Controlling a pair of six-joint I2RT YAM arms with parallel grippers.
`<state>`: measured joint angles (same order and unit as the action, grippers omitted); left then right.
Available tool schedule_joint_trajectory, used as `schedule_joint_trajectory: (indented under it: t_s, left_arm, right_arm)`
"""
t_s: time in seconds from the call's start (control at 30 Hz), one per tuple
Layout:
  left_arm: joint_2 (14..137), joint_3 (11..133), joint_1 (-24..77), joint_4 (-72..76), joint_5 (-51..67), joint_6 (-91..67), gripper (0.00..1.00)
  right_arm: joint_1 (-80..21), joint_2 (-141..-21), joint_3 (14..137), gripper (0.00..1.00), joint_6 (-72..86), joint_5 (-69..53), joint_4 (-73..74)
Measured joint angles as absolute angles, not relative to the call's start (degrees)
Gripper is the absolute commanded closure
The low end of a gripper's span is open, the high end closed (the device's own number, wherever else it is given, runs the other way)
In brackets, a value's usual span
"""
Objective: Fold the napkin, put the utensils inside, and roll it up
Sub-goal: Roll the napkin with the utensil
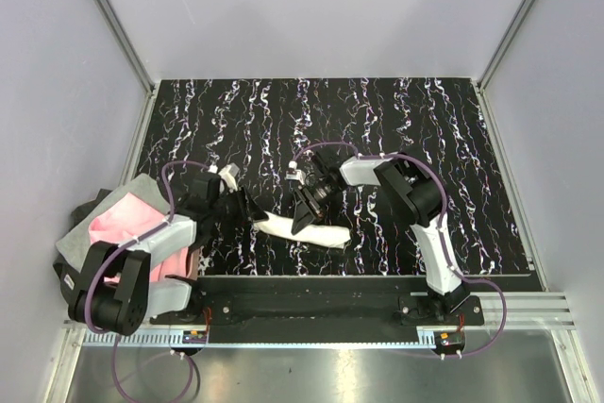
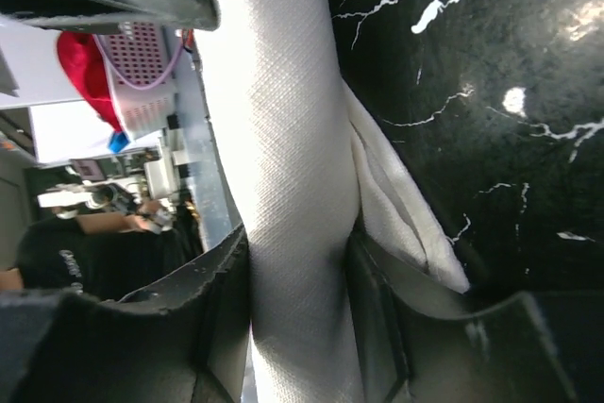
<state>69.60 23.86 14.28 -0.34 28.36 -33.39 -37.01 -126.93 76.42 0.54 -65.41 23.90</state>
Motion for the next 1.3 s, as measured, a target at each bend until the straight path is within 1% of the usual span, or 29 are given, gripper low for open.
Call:
schedule_joint_trajectory:
  t_s: [0.03, 0.07, 0.13, 0.3, 0.43, 0.57, 0.67, 0.77, 0.87, 0.93, 1.13, 1.3]
  left_arm:
    - [70.1, 23.9, 14.3, 0.1, 28.6, -33.7, 0.79]
    - [70.7, 23.9, 14.3, 0.7, 28.8, -33.8, 0.86]
    - [71.4, 23.9, 14.3, 1.5, 28.9, -34.2, 1.00]
    - [73.5, 24.8, 14.3, 1.0, 28.7, -34.8, 1.00]
    - [76.4, 28.1, 13.8, -1.1, 28.8, -34.8, 1.00]
    - [80.2, 31.9, 12.4, -3.1, 29.8, -34.5, 1.00]
    - [83.6, 34.4, 11.1, -4.4, 31.9, -34.4, 1.00]
    - [87.7, 36.6, 10.0, -4.6, 34.3, -34.4, 1.00]
    - [89.9, 37.8, 9.5, -5.1, 35.8, -34.4, 1.00]
    - [90.4, 38.7, 9.3, -6.1, 36.2, -34.4, 1.00]
    - [91.0, 40.6, 9.3, -7.1, 36.5, -34.2, 1.00]
    - [91.2, 40.6, 9.3, -7.5, 36.7, -34.0, 1.00]
  right_arm:
    - [-36.9, -127.2, 76.6, 0.47, 0.8, -65.8, 24.1]
    - [-36.7, -127.5, 76.8, 0.41, 1.3, -66.5, 24.3]
    - [-36.4, -127.5, 77.0, 0.37, 2.0, -67.2, 24.8]
    - [-36.3, -125.3, 77.1, 0.31, 3.4, -63.8, 25.9]
    - [-36.1, -119.3, 76.2, 0.30, 3.4, -55.1, 26.4]
    - [-36.8, -109.6, 74.8, 0.28, 2.4, -43.4, 26.3]
    - [-41.1, -102.0, 73.3, 0.27, -0.6, -31.5, 25.7]
    - [-49.4, -97.8, 71.9, 0.27, -3.8, -21.4, 23.8]
    - [-55.8, -97.6, 69.9, 0.28, -6.3, -14.1, 21.8]
    - [-58.3, -98.0, 68.2, 0.28, -7.9, -9.8, 21.3]
    - [-59.6, -103.3, 67.8, 0.29, -11.1, -2.4, 19.8]
    - [-59.6, -106.1, 68.0, 0.29, -13.8, 1.4, 18.3]
